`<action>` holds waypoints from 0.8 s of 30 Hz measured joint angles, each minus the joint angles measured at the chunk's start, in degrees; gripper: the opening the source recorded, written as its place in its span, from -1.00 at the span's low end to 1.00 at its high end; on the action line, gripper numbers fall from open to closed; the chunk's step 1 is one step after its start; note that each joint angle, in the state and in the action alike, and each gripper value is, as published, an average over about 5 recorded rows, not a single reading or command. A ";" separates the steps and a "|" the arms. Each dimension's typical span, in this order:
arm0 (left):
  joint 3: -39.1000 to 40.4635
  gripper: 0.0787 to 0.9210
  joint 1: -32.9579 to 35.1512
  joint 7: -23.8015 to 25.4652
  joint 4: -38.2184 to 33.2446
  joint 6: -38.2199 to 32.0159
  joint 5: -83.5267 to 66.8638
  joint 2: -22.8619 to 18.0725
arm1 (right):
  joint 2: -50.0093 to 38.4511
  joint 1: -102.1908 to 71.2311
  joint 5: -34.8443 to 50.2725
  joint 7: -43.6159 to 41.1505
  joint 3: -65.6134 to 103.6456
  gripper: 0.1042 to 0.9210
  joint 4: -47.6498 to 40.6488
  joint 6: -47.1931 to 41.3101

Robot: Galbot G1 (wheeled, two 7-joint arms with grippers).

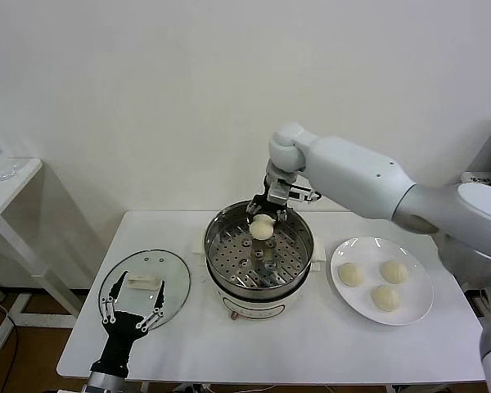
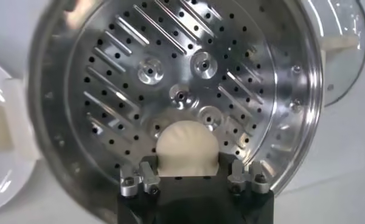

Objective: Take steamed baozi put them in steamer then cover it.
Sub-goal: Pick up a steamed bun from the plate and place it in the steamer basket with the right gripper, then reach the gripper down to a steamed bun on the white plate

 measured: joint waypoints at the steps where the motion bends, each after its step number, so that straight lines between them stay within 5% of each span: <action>1: -0.02 0.77 -0.04 -0.02 0.02 -0.02 0.00 0.00 | 0.39 -0.30 -0.51 0.12 0.14 0.41 -0.42 0.21; 14: 0.23 0.77 -0.31 -0.11 0.29 -0.38 0.00 -0.06 | 1.20 -1.37 -3.58 0.74 1.96 0.75 -0.57 1.44; 24: 0.60 0.77 -0.74 -0.11 0.17 -0.02 0.02 -0.12 | -8.43 3.28 8.50 -3.97 1.51 0.76 5.03 -9.29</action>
